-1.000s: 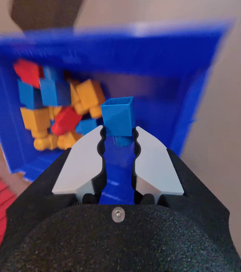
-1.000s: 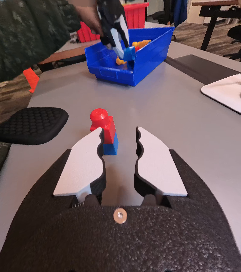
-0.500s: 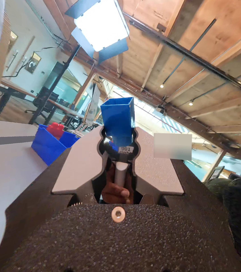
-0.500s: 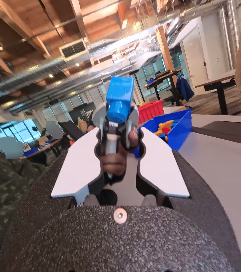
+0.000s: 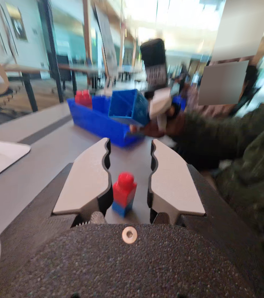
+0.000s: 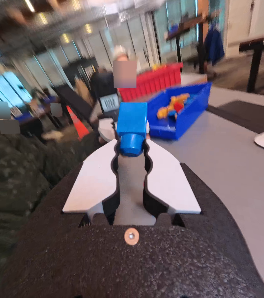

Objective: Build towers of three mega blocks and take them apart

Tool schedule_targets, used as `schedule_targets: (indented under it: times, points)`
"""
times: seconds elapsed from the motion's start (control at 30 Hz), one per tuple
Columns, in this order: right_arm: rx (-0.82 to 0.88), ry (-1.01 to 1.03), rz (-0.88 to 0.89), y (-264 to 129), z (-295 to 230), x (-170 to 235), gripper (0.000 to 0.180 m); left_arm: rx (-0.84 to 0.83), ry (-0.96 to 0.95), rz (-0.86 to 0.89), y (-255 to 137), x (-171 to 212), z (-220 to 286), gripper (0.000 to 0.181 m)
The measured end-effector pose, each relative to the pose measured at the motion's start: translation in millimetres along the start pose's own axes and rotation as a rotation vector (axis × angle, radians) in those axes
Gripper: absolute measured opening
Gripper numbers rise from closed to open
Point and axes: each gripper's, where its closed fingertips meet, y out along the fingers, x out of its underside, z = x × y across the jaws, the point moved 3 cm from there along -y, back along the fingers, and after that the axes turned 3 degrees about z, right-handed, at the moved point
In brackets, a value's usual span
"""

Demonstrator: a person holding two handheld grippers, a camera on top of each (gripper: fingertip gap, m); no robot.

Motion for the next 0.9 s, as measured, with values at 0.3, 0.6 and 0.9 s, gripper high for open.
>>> schedule_targets:
  times: [0.3, 0.6, 0.9]
  points:
    - [0.134, -0.212, -1.054, -17.4, 25.6, 33.3, 0.029, 0.110, 0.099, -0.500, 12.4, 119.4, -14.0, 0.076]
    - [0.053, -0.226, -1.596, 2.7, 15.6, 42.1, 0.029, 0.010, 0.112, -0.560, 29.0, 132.5, -14.0, 0.043]
    - [0.080, -0.224, -1.789, 28.8, 16.1, 46.0, 0.029, -0.039, 0.100, -0.575, 31.3, 132.5, -11.6, 0.043]
